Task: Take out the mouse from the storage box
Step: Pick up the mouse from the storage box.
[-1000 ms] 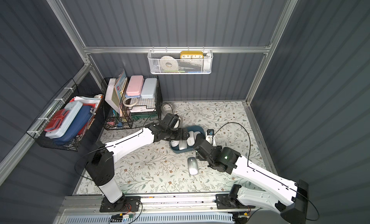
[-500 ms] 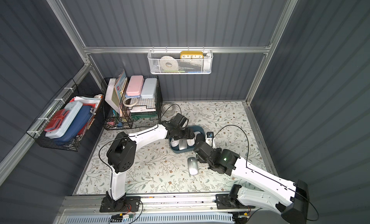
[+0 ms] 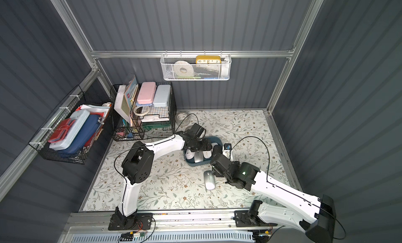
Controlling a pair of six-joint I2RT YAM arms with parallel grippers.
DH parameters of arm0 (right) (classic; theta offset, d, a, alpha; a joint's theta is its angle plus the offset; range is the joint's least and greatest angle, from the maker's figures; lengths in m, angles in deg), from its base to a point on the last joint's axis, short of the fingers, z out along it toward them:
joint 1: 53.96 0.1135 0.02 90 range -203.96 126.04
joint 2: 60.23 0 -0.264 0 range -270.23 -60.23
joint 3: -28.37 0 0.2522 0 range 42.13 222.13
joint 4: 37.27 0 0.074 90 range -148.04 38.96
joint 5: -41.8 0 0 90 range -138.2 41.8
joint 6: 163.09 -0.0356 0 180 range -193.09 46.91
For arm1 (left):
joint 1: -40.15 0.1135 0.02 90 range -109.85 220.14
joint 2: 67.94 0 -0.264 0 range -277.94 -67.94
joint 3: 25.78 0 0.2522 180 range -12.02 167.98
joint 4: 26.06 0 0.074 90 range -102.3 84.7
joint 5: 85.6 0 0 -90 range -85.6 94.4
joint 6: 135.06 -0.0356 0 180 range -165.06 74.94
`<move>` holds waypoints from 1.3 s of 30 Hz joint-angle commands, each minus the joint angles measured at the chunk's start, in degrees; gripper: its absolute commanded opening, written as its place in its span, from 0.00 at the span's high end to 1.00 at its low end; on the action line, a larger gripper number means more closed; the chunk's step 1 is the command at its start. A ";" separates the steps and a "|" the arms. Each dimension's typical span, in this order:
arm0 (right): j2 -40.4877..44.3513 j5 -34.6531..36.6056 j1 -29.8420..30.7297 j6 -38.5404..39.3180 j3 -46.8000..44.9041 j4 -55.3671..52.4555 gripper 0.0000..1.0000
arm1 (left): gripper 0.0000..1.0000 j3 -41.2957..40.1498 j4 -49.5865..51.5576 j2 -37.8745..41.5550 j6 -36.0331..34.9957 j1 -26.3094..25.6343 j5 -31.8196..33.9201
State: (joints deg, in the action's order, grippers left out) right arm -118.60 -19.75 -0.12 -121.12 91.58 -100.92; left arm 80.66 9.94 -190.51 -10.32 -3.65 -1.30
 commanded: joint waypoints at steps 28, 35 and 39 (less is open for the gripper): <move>-2.45 -1.50 -0.14 -0.99 -1.02 1.53 0.13 | 0.17 3.81 -2.29 -6.61 -1.51 0.95 -4.65; -1.84 -1.05 -0.14 -1.17 -0.94 1.31 0.13 | 0.27 4.42 -1.78 -7.43 -1.64 0.55 -4.62; -1.95 -1.42 -0.15 -1.35 -1.16 1.42 0.13 | 0.32 3.80 -1.90 -6.06 -1.58 0.62 -2.93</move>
State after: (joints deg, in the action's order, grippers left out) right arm -121.03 -21.61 -0.12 -121.56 91.05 -99.83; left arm 84.16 6.14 -196.19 -11.15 -2.71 -4.71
